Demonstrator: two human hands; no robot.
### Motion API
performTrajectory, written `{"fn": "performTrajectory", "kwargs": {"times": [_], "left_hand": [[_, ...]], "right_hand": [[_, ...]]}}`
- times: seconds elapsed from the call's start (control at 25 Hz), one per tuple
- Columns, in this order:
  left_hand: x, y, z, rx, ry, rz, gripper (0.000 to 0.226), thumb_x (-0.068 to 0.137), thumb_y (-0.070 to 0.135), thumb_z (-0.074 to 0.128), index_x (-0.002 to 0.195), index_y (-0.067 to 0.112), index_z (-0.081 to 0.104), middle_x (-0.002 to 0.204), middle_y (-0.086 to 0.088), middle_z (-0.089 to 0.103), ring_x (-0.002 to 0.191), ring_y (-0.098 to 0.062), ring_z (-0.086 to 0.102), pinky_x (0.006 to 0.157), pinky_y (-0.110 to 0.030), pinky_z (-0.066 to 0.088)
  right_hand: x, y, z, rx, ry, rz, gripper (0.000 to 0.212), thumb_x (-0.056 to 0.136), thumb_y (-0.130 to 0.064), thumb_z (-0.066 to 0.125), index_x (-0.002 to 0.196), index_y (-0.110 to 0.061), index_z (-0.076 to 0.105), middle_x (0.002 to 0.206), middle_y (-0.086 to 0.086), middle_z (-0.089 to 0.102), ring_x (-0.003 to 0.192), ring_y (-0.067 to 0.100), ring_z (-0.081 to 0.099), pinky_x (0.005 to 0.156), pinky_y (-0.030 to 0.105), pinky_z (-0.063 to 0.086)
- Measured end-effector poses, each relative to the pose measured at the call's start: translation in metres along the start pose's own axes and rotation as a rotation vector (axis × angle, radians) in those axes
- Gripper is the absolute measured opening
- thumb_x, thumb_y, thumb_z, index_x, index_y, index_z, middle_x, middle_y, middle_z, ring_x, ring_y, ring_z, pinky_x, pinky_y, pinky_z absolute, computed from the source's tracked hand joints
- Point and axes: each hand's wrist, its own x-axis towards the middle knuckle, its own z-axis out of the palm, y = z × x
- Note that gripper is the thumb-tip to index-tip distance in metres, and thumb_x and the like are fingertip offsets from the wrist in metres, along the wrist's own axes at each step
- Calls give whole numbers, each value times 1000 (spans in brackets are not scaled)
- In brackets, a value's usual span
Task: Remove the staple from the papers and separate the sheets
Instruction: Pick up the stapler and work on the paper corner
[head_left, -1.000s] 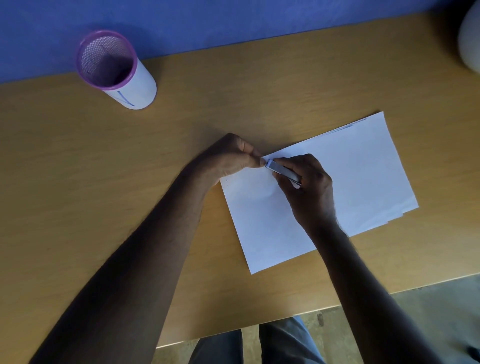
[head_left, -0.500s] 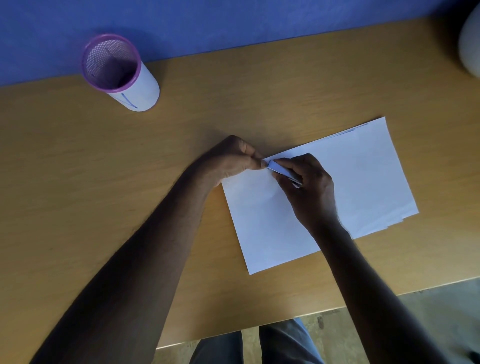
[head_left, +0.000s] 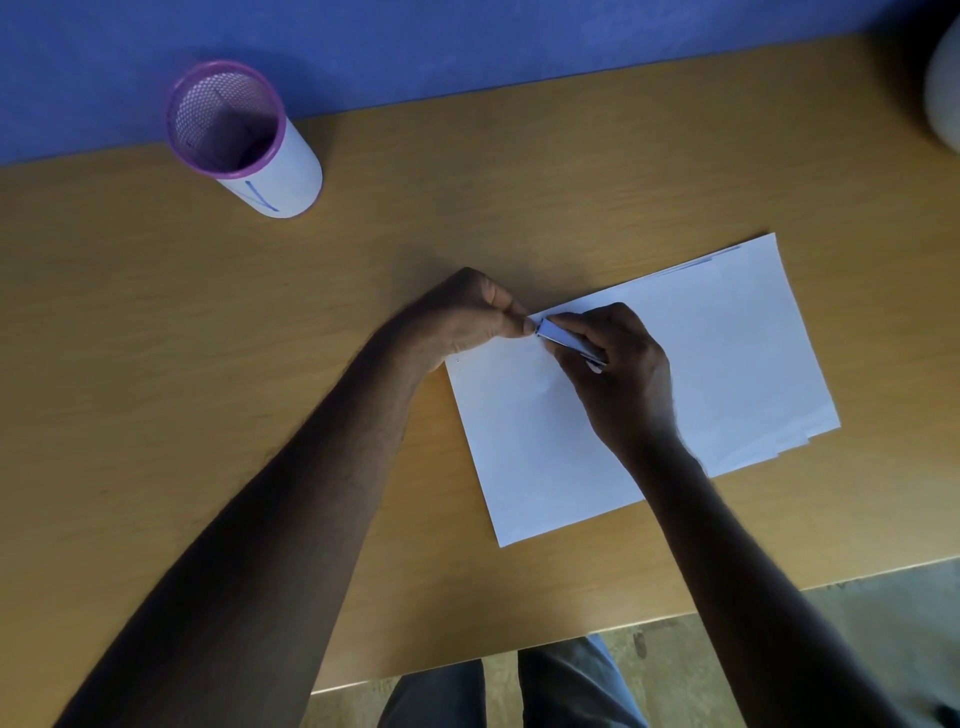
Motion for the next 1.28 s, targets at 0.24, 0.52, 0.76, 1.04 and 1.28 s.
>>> {"fn": "performTrajectory", "kwargs": {"times": [0.24,0.52,0.76,1.04,1.28], "left_hand": [[0,-2,-2,-41,-17,0,18,89,22,80,104,13,82,108,-1,80,109,-14,69,97,-31,52],[2,-4,-2,-73,-14,15,15,89,22,80,101,14,82,107,-5,81,100,-14,69,88,-30,52],[2,-5,-2,-51,-22,22,15,89,24,80,102,17,83,89,9,79,79,6,65,63,-13,47],[1,-5,-3,-44,-36,-6,19,85,25,83,102,17,82,107,5,80,111,-8,67,91,-23,50],[5,-4,-2,-43,-34,-43,21,86,31,82,101,16,81,109,4,77,107,-7,63,80,-20,44]], "right_hand": [[19,3,-12,279,-158,300,19,88,-36,80,107,-33,78,103,-17,77,96,-2,72,80,23,58],[35,3,-20,514,-294,475,7,87,-30,82,93,-33,84,68,-13,72,56,-2,59,53,8,41],[39,3,-24,530,-342,537,6,88,-31,81,93,-28,84,66,-10,69,62,6,62,51,16,42],[32,8,-26,511,-254,521,8,90,-33,79,94,-26,81,76,-8,73,68,5,68,54,16,45],[8,-2,-16,99,-147,116,26,85,-12,77,108,-23,73,101,-6,69,85,8,66,71,23,55]]}}
